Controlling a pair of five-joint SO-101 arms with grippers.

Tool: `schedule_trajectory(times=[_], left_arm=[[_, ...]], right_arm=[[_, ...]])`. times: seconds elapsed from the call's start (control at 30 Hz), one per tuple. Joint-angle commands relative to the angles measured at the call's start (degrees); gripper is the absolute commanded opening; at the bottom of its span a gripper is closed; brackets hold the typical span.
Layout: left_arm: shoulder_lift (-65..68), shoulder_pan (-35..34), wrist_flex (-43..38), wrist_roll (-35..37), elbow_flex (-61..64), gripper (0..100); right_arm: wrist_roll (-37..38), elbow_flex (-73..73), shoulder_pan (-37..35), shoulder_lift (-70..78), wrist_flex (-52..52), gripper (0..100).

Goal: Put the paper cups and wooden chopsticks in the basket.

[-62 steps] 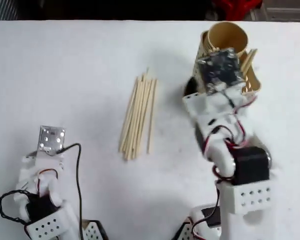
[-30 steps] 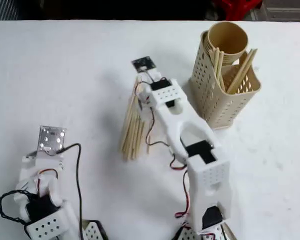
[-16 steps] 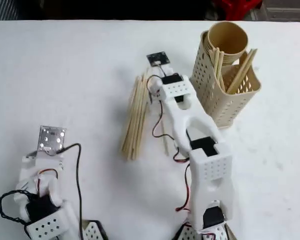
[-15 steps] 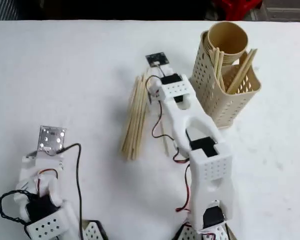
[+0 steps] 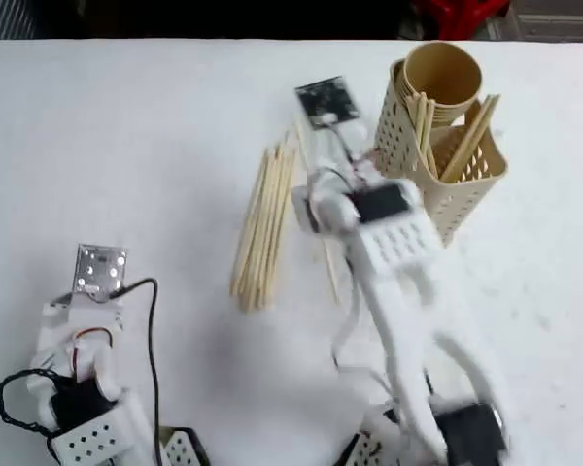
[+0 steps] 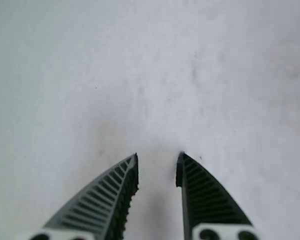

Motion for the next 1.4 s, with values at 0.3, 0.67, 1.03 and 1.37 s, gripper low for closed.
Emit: schedule_trajectory(times=[0.3,0.67,1.03,1.37], left_arm=[[-0.4,-0.4,0.2,-0.3,-0.2,14],[-0.4,-0.4,0.2,-0.3,-0.2,14],[-0.4,-0.4,0.2,-0.3,-0.2,14],[-0.4,-0.4,0.2,-0.3,-0.2,14]], right_arm=[[7.3,-13.2,15.3,-30.0,-2.7,1.7],[7.3,-14.2,27.2,-13.7,-21.2,1.7],[7.3,-0.2,27.8,-7.7,-36.7,1.7],[7.3,22.1,27.7,-19.6,-47.5,2.2]])
